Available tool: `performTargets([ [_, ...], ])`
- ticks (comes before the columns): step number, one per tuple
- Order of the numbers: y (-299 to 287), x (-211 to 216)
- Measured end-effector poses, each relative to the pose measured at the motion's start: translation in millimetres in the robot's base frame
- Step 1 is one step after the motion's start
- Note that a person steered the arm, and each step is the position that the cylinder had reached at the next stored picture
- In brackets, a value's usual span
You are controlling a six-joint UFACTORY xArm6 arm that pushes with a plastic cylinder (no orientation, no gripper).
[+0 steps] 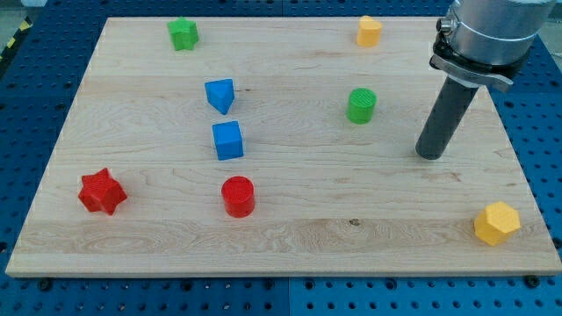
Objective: Move your arm closer to yellow heart
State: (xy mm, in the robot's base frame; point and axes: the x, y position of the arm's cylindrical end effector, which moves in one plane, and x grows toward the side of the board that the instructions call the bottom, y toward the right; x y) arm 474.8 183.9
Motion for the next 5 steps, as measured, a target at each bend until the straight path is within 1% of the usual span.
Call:
performTargets([
  [2,2,-92],
  [3,2,-145],
  [4,2,-178],
  [5,3,-225],
])
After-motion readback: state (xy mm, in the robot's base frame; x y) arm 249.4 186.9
